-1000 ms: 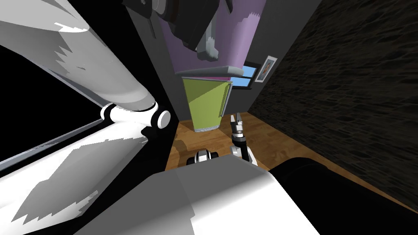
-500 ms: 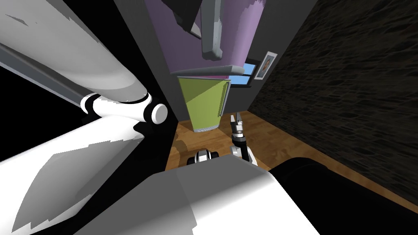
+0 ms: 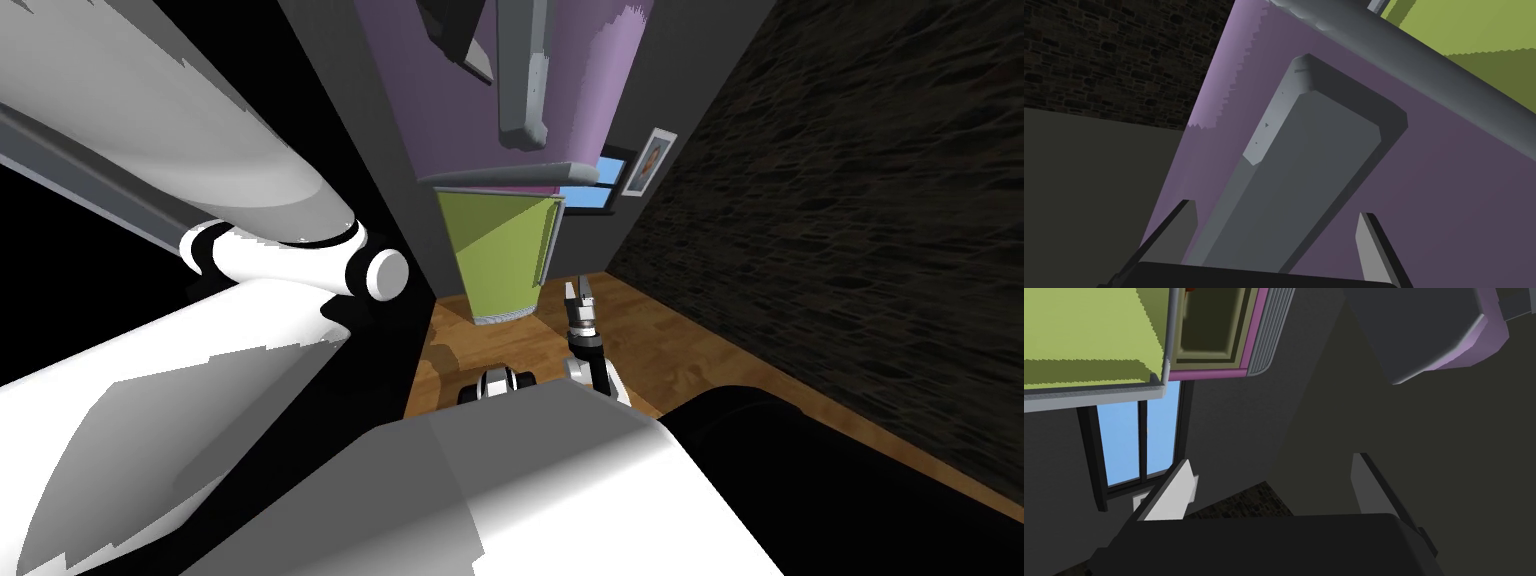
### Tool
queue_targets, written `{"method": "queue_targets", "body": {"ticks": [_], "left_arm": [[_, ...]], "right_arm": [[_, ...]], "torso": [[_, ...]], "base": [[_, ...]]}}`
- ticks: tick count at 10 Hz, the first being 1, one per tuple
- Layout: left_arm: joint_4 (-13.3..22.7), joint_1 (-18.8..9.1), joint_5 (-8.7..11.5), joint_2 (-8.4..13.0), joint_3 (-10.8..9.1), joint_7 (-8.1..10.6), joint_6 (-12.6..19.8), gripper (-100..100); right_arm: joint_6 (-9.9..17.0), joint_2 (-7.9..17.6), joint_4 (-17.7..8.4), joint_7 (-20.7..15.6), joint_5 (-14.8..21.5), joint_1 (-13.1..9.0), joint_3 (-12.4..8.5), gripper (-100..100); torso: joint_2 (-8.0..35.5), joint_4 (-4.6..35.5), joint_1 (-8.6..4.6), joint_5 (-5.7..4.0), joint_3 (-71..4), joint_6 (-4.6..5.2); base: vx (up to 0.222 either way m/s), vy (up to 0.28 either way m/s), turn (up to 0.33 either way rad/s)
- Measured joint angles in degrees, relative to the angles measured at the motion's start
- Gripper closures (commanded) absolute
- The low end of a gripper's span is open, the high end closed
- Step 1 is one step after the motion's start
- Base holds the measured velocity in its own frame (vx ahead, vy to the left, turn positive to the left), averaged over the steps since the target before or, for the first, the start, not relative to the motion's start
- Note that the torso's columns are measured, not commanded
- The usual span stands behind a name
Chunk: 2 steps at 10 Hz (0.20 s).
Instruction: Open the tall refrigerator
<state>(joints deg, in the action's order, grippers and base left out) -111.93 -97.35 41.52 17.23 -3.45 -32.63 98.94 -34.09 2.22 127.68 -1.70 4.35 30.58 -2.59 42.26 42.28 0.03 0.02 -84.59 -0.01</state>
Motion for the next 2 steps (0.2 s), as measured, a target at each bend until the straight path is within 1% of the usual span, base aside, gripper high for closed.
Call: {"method": "queue_targets", "body": {"ticks": [2], "left_arm": [[0.0,0.0,0.0,0.0,0.00,0.00,0.0,0]], "right_arm": [[0.0,0.0,0.0,0.0,0.0,0.0,0.0,0]], "torso": [[0.0,0.0,-0.05,-0.02,0.0,0.01]], "base": [[0.000,0.000,0.000]]}}
